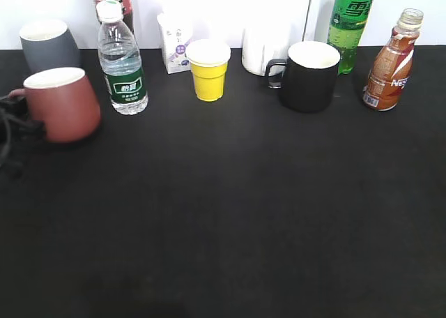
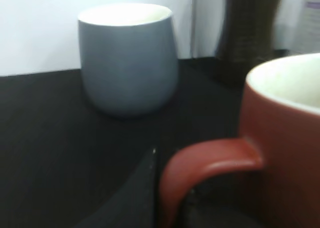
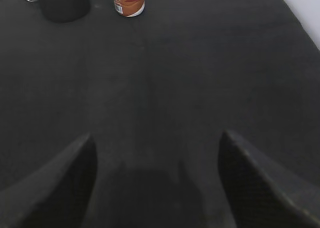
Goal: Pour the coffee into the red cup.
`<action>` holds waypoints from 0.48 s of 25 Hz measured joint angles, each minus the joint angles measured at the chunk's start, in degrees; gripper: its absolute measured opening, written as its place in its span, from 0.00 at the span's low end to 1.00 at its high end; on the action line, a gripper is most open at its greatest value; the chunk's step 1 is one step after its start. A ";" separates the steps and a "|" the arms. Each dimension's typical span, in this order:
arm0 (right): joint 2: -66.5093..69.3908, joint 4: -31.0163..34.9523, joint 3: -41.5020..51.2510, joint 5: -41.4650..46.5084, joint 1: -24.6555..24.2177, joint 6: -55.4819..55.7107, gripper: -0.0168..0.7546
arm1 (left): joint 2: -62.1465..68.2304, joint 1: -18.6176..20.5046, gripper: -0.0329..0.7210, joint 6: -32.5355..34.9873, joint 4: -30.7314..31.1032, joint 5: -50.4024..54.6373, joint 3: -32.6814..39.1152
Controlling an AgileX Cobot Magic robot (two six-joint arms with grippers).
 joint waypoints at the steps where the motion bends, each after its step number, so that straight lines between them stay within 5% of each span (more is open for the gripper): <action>1: 0.00 0.00 0.00 0.00 0.00 0.00 0.78 | -2.22 0.00 0.11 0.00 1.66 0.00 1.83; 6: 0.00 0.29 -0.11 -0.13 0.00 0.00 0.78 | -10.53 -1.05 0.11 0.00 15.85 -0.40 7.71; 12: 2.41 0.74 1.52 -20.77 0.00 0.00 0.78 | -11.00 -13.51 0.11 0.00 15.71 -0.40 7.94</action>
